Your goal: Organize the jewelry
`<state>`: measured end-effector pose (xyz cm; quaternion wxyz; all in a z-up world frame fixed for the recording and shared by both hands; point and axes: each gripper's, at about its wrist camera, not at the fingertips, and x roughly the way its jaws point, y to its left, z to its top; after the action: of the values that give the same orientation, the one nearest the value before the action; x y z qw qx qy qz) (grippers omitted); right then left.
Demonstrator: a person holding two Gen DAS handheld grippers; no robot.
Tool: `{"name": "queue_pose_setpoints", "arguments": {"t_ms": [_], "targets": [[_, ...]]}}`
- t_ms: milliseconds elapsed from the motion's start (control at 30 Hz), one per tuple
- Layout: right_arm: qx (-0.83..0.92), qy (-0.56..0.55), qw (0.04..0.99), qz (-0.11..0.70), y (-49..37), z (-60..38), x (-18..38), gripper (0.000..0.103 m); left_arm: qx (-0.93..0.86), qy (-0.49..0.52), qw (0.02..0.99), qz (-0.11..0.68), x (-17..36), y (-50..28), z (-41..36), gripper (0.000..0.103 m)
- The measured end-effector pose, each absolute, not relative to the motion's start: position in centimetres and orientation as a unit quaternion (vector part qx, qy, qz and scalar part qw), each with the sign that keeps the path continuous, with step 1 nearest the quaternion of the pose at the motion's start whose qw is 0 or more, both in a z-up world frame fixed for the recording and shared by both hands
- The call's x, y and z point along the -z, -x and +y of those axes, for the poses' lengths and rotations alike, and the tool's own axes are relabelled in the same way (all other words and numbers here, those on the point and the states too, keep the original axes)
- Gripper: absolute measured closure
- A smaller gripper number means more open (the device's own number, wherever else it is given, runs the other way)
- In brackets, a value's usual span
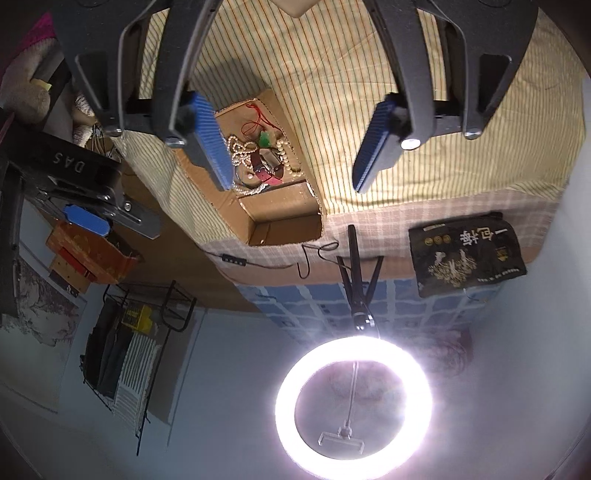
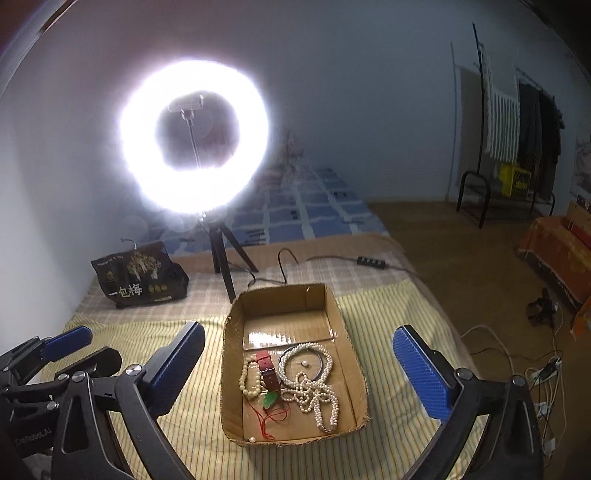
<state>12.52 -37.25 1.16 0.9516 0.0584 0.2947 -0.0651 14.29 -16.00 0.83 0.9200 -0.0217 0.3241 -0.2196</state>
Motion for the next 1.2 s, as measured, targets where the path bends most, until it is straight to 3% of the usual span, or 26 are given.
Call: {"name": "queue_pose_setpoints", "arguments": {"t_ms": [133, 267, 500, 1000, 1100, 1200], "targets": [[0.068, -0.046, 0.958, 0.274, -10.6, -36.6, -2.1, 0.0, 0.216, 0.016, 0.923, 0.318, -1.3, -13.0, -15.8, 0.031], [0.075, -0.04, 0.964, 0.254, -8.9, -36.5, -2.8, 0.0, 0.215, 0.001, 0.924, 0.315, -1.7, -11.6, -15.9, 0.021], [0.088, -0.034, 0.971, 0.221, -7.2, -35.9, -3.6, 0.0, 0.211, 0.009, 0.927, 0.309, -1.7, -9.9, -15.2, 0.013], [0.088, -0.019, 0.976, 0.196, -5.5, -34.8, -4.0, 0.0, 0.169, -0.029, 0.946, 0.276, -1.6, -8.2, -14.7, 0.012], [0.089, -0.02, 0.976, 0.196, -5.5, -34.9, -3.9, 0.0, 0.16, -0.03, 0.95, 0.268, -1.8, -8.0, -14.6, 0.0], [0.092, -0.019, 0.976, 0.196, -5.5, -35.0, -3.9, 0.0, 0.149, -0.023, 0.957, 0.248, -2.1, -7.6, -14.2, 0.0]]}}
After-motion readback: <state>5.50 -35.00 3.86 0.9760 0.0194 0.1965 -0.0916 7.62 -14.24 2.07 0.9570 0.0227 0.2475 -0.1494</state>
